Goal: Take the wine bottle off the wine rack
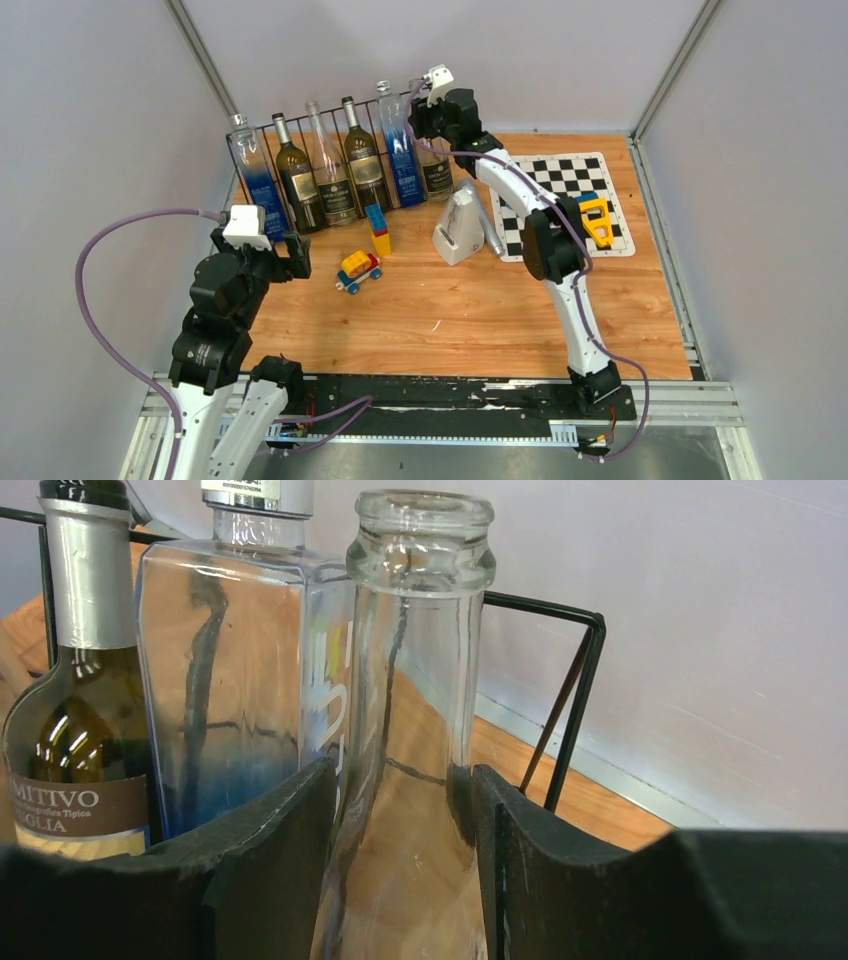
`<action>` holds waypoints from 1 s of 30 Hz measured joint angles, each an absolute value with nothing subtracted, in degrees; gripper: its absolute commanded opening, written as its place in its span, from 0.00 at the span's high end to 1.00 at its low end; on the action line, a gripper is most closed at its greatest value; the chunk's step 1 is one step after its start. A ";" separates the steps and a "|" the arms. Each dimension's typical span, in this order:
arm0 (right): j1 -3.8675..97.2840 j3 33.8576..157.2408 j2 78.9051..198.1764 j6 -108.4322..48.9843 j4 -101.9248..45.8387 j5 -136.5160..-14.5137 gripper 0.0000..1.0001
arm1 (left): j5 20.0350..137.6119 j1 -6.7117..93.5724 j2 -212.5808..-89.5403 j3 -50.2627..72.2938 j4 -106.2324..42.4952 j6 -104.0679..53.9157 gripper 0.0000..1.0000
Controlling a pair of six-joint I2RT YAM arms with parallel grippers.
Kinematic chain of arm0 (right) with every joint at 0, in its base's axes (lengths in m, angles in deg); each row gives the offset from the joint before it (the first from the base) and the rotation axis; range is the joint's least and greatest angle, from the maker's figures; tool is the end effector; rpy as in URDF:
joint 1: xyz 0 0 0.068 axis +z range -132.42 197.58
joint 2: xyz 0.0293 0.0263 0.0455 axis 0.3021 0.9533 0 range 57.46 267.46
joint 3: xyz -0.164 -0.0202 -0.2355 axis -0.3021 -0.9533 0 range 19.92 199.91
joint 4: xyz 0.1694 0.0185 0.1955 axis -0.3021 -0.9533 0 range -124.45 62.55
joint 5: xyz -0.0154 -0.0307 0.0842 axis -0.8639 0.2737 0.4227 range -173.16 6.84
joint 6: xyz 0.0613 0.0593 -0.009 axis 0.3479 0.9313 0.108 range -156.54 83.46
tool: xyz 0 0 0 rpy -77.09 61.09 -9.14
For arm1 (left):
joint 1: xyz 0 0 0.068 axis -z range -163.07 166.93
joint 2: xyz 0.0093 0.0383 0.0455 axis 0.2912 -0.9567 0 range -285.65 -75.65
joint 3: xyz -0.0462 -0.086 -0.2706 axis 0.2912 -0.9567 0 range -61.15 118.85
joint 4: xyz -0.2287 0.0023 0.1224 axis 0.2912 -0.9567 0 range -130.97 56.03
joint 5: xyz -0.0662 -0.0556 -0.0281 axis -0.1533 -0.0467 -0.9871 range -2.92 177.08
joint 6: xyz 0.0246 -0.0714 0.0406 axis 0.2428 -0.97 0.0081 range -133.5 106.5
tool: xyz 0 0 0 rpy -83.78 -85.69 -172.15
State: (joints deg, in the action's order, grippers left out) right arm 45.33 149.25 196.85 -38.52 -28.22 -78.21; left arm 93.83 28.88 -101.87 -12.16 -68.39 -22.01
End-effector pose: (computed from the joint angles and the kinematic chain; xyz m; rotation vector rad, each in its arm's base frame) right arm 0.5529 0.2983 0.2840 -0.5166 1.6997 0.4021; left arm 0.1154 -0.0154 0.3562 -0.0319 1.7748 -0.1539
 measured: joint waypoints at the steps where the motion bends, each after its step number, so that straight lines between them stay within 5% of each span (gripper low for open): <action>1: 45.33 148.75 196.26 -38.60 -28.57 -78.25 1.00 | 93.83 28.88 -101.83 -12.18 -68.39 -22.01 0.00; 30: 47.19 129.17 176.18 -39.72 -37.08 -83.65 1.00 | 93.85 28.88 -101.57 -12.49 -68.01 -21.92 0.00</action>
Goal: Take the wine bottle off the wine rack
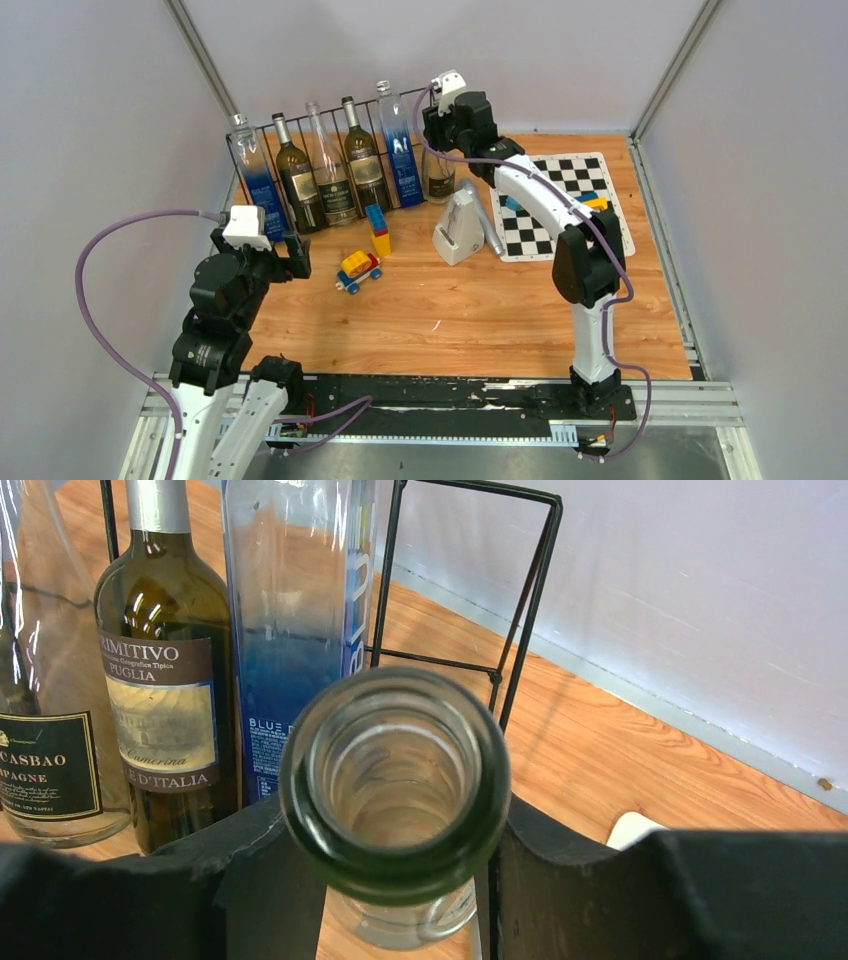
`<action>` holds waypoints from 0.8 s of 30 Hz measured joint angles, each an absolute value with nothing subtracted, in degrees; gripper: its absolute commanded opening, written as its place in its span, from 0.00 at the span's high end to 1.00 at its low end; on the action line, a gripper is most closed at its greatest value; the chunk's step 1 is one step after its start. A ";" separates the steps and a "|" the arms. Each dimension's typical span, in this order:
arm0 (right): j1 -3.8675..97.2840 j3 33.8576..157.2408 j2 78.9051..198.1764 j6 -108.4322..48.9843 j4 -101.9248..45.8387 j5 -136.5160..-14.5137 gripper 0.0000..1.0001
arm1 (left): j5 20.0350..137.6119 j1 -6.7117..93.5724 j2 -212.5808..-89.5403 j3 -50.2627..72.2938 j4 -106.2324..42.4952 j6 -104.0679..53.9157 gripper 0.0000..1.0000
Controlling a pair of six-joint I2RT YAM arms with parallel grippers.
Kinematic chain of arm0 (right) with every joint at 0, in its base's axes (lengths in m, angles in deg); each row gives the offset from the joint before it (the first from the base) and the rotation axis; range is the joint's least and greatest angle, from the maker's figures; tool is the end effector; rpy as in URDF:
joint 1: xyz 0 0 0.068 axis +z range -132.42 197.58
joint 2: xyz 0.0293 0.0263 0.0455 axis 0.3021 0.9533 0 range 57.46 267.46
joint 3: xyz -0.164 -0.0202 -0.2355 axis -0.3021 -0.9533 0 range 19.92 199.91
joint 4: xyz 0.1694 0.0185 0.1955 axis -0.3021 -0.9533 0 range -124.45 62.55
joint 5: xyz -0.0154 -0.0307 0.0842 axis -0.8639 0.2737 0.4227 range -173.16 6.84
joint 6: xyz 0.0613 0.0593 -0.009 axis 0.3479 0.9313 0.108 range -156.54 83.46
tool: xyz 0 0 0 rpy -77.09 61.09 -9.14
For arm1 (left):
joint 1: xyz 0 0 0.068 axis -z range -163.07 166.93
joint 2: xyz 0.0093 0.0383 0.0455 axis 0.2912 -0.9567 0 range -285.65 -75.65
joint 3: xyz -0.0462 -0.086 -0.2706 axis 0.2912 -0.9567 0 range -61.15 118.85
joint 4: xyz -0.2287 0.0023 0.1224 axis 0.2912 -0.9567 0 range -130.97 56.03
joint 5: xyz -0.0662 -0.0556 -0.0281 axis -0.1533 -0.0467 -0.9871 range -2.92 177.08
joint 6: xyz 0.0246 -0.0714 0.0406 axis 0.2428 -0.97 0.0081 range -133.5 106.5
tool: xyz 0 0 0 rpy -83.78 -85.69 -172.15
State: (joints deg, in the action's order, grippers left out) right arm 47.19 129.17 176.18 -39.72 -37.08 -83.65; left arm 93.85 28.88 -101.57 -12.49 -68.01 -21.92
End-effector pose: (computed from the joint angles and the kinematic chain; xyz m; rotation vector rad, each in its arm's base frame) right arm 0.4740 0.2687 0.3288 -0.5349 1.8395 0.3038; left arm 0.1150 -0.0153 0.3557 -0.0312 1.7687 -0.1535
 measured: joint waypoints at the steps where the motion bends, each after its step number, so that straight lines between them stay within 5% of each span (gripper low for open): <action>1: 47.25 128.84 175.83 -39.87 -37.01 -83.87 1.00 | 93.85 28.88 -101.57 -12.49 -68.01 -21.92 0.00; 24: 52.15 122.98 169.47 -47.72 -34.04 -90.29 1.00 | 94.53 28.88 -101.57 -12.49 -68.01 -21.90 0.00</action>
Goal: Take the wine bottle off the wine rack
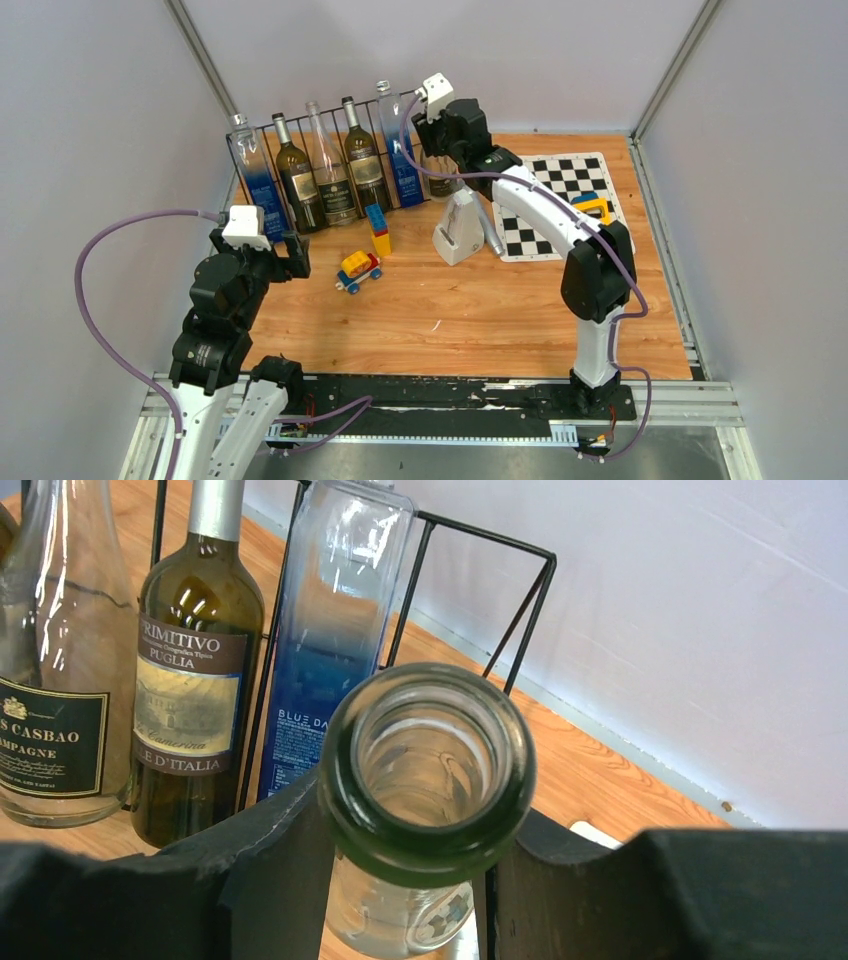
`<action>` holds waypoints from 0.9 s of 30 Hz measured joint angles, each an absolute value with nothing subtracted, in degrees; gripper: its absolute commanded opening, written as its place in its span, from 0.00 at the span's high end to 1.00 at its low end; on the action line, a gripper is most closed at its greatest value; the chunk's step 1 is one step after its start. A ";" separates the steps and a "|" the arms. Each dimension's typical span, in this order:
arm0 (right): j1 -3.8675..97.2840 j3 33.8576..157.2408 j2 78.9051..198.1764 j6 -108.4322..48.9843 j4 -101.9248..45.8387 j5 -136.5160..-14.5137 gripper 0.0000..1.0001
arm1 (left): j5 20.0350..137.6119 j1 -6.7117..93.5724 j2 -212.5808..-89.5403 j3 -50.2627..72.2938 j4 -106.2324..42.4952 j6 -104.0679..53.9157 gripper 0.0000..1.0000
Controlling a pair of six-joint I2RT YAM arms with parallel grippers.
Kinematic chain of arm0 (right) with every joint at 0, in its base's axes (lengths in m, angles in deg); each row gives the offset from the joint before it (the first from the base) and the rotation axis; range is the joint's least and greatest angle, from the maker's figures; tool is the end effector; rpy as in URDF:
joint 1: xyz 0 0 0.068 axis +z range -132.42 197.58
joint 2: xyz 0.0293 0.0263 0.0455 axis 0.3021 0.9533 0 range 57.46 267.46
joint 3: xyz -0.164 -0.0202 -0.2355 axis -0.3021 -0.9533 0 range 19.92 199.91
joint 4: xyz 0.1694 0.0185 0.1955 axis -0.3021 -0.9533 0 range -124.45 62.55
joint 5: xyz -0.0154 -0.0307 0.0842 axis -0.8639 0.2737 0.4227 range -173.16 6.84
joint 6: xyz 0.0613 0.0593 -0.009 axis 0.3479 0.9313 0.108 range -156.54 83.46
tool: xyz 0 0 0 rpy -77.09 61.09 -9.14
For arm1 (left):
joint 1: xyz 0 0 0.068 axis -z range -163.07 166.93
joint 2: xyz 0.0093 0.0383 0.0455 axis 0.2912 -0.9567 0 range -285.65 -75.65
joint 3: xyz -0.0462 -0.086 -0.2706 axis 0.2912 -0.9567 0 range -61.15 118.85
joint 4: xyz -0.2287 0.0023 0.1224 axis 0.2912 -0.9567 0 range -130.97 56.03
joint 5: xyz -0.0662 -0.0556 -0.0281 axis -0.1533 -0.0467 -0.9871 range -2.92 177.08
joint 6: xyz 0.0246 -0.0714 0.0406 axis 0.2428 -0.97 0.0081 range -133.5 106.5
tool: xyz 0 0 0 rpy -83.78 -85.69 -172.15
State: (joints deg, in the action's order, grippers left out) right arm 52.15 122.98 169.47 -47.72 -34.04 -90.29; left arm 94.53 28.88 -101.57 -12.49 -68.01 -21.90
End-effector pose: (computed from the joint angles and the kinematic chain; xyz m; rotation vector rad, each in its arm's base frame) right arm 0.4313 0.2858 0.3541 -0.6352 1.7303 0.1712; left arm 0.1151 -0.0144 0.3557 -0.0395 1.7679 -0.1428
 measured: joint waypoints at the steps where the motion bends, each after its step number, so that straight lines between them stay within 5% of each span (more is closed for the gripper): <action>1: 52.30 122.98 169.23 -47.83 -34.04 -90.34 1.00 | 94.53 28.88 -101.57 -12.49 -68.01 -21.90 0.00; 27: 59.69 118.59 159.56 -44.88 -35.28 -90.10 1.00 | 94.68 28.88 -101.57 -12.49 -68.01 -21.90 0.00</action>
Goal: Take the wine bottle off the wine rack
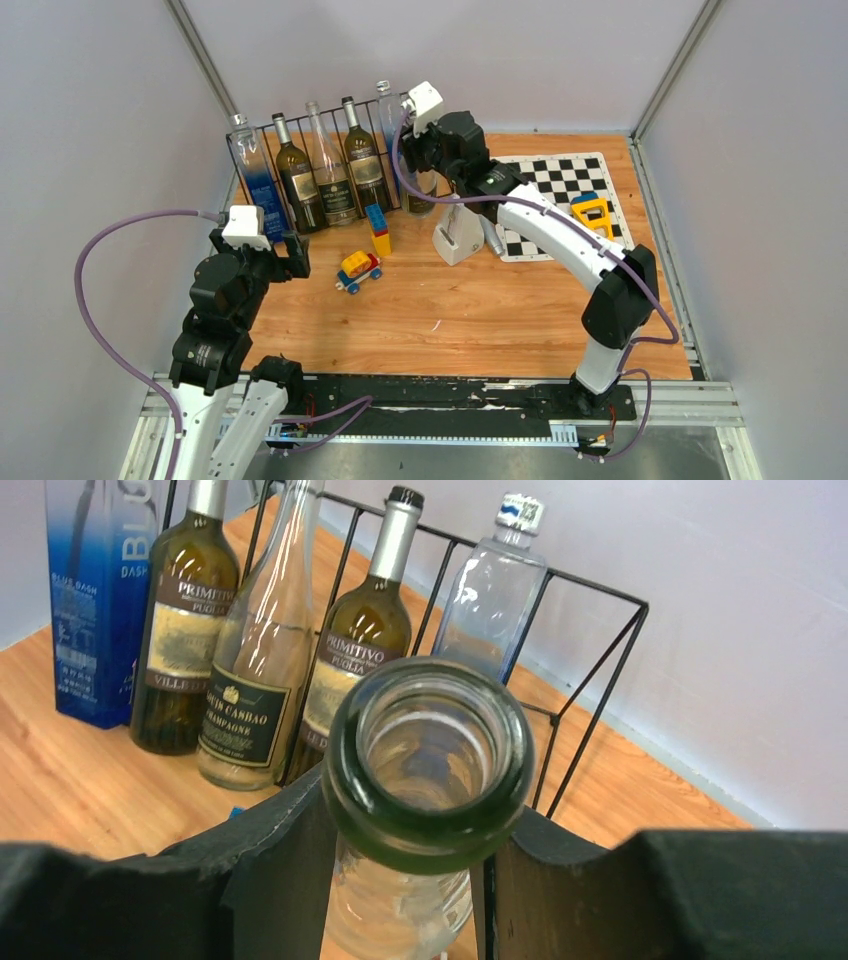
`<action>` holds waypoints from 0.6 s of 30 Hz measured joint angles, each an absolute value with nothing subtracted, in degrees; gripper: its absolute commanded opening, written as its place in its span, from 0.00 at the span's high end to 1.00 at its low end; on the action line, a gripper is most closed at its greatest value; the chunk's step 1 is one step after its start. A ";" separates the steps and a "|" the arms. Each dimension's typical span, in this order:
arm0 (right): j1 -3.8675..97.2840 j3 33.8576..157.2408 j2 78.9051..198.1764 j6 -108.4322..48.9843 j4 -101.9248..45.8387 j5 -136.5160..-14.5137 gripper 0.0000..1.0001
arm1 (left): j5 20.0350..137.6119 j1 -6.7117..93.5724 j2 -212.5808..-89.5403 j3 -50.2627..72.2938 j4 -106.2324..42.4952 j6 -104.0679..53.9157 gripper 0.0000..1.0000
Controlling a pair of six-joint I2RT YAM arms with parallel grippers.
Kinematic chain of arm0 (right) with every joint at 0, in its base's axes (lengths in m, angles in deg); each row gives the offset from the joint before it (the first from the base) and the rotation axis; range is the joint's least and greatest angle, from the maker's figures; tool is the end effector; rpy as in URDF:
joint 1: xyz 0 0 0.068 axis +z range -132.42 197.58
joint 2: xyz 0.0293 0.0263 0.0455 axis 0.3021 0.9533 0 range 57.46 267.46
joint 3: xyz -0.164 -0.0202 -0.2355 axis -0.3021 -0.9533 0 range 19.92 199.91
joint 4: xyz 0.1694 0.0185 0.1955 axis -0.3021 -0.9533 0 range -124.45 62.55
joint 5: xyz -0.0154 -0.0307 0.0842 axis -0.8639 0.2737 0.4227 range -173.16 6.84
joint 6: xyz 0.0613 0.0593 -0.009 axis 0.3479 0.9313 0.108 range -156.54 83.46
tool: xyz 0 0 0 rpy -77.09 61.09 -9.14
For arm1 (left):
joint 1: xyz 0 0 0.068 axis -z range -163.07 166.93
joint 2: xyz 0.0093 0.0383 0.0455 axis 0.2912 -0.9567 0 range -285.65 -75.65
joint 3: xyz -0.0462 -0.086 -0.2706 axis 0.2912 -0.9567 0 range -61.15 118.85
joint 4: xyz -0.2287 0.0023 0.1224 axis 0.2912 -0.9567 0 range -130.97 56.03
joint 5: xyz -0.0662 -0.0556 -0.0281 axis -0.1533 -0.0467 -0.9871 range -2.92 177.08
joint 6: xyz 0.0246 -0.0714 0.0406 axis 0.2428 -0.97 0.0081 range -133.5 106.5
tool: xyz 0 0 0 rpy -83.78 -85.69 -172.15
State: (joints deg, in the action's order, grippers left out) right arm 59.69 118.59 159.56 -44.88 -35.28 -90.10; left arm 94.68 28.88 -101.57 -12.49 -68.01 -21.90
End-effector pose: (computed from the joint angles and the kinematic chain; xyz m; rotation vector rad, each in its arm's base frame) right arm 0.3552 0.3088 0.4029 -0.6762 1.6431 0.3200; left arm 0.1151 -0.0142 0.3557 -0.0414 1.7677 -0.1405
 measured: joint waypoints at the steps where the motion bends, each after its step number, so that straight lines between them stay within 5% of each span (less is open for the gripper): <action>1: 59.93 117.87 159.06 -44.61 -35.46 -90.10 1.00 | 94.68 28.88 -101.57 -12.49 -68.01 -21.90 0.00; 18: 67.16 101.39 145.60 -40.44 -38.15 -91.36 1.00 | 93.54 28.88 -101.89 -12.49 -67.93 -21.90 0.00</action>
State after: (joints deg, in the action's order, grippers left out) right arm 67.16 101.39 145.60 -40.44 -38.15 -91.36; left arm 93.54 28.88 -101.89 -12.49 -67.93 -21.90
